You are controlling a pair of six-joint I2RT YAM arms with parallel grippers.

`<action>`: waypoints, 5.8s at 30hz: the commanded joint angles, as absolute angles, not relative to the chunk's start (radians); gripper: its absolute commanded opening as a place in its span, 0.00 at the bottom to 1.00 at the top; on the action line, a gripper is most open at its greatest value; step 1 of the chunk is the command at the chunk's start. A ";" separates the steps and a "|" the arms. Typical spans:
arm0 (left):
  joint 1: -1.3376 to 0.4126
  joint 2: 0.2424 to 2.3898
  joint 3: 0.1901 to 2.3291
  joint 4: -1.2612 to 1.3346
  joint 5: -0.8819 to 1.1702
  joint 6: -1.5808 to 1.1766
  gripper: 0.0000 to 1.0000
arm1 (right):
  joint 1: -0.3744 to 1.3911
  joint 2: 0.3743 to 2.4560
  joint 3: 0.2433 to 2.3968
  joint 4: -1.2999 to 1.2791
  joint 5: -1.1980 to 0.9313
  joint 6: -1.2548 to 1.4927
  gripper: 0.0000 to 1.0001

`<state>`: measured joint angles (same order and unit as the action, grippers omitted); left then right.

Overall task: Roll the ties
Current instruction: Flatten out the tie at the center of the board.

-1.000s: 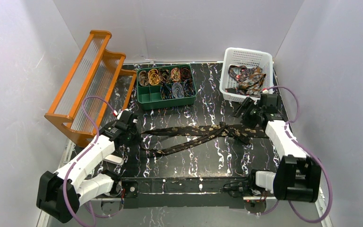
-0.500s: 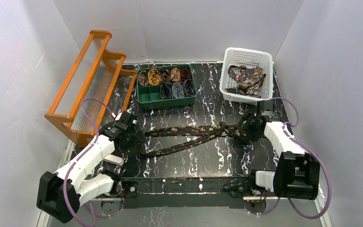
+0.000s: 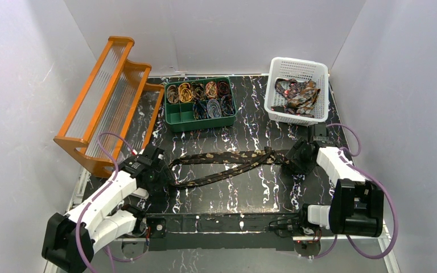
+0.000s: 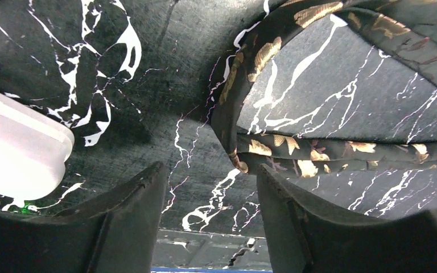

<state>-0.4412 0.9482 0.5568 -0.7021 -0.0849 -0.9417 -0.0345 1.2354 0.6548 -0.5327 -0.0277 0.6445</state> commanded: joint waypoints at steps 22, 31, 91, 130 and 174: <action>-0.436 1.022 0.656 -0.680 -0.140 -0.899 0.00 | -0.039 1.347 0.773 -0.466 0.160 0.586 0.01; -0.393 1.025 0.732 -0.772 -0.213 -0.867 0.00 | -0.058 1.387 0.844 -0.481 0.056 0.483 0.18; -0.186 1.319 0.954 -0.788 -0.167 -0.706 0.00 | -0.057 1.478 0.984 -0.517 -0.099 0.391 0.41; -0.176 1.310 0.888 -0.778 -0.184 -0.677 0.00 | 0.787 1.667 0.869 0.020 -0.515 -0.838 0.24; -0.156 1.222 0.990 -0.872 -0.171 -0.596 0.48 | 0.581 1.715 1.362 -0.355 -0.260 -0.147 0.55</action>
